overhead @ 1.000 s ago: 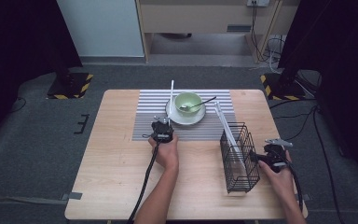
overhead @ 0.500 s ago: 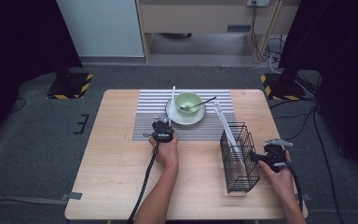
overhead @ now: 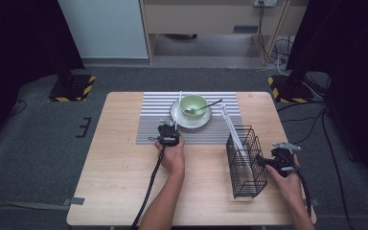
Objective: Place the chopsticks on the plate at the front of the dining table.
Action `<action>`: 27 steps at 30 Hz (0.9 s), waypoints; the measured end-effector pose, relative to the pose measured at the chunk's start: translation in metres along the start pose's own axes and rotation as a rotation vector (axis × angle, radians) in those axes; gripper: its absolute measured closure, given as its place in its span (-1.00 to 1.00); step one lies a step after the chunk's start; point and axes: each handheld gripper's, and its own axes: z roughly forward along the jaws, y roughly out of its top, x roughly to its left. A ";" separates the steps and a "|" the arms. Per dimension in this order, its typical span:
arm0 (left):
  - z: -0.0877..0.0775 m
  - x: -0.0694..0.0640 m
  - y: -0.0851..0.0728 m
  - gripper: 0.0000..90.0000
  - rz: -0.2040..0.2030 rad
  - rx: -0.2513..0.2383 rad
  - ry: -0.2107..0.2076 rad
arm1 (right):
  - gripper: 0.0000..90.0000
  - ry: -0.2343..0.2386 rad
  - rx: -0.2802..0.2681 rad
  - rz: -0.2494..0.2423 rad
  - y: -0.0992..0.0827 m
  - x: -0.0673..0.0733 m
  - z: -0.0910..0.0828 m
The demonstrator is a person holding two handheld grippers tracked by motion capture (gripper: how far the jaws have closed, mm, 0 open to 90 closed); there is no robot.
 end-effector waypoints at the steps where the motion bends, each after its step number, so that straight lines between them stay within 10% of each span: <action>1: 0.000 0.000 0.000 0.91 0.000 0.000 0.000 | -0.74 0.000 0.000 0.000 0.000 0.000 0.000; 27: 0.003 -0.002 -0.001 0.90 -0.010 -0.005 0.005 | -0.74 0.000 0.000 -0.001 0.000 0.000 0.000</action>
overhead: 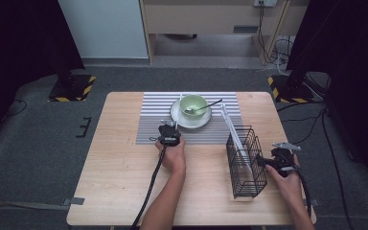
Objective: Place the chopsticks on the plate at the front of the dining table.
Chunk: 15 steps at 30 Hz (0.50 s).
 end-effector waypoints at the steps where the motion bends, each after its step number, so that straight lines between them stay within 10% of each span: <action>1: 0.000 -0.001 0.000 0.90 0.004 -0.001 -0.002 | -0.74 0.000 0.000 0.000 0.000 0.000 0.000; 15: 0.002 -0.005 -0.002 0.81 -0.003 0.002 -0.026 | -0.74 0.000 0.000 0.000 0.000 0.000 0.000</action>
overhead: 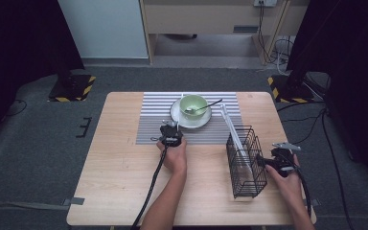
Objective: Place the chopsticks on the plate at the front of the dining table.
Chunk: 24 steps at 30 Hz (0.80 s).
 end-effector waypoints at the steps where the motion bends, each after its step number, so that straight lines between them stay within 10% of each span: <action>1: 0.000 0.000 0.000 0.81 -0.001 0.000 -0.004 | -0.74 0.000 0.000 0.000 0.000 0.000 0.000; 24: 0.004 -0.005 0.002 0.80 0.003 0.005 -0.041 | -0.74 0.000 0.000 0.000 0.000 0.000 0.000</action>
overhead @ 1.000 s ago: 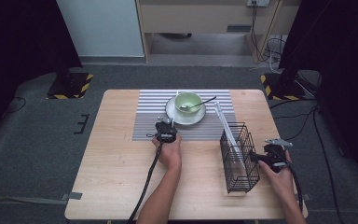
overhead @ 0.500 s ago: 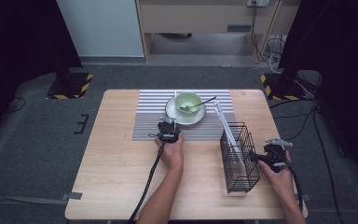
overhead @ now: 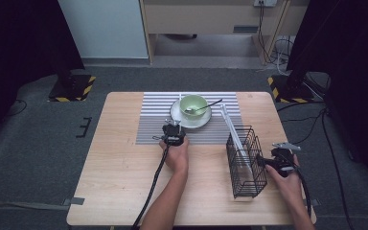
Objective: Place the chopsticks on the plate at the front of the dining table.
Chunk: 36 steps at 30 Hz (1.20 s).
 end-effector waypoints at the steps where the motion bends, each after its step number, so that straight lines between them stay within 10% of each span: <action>1: 0.000 0.000 0.000 0.80 -0.002 0.000 -0.001 | -0.74 0.000 0.000 0.000 0.000 0.000 0.000; 17: -0.015 -0.003 0.002 0.32 0.102 -0.028 0.016 | -0.74 0.000 0.000 0.000 0.000 0.000 0.000; 29: -0.057 -0.008 0.005 -0.13 0.156 -0.037 -0.091 | -0.76 -0.002 0.007 -0.055 0.001 -0.001 -0.004; 36: -0.077 -0.006 0.008 -0.41 0.183 -0.054 -0.178 | -0.86 0.058 -0.056 -0.140 0.027 -0.007 -0.042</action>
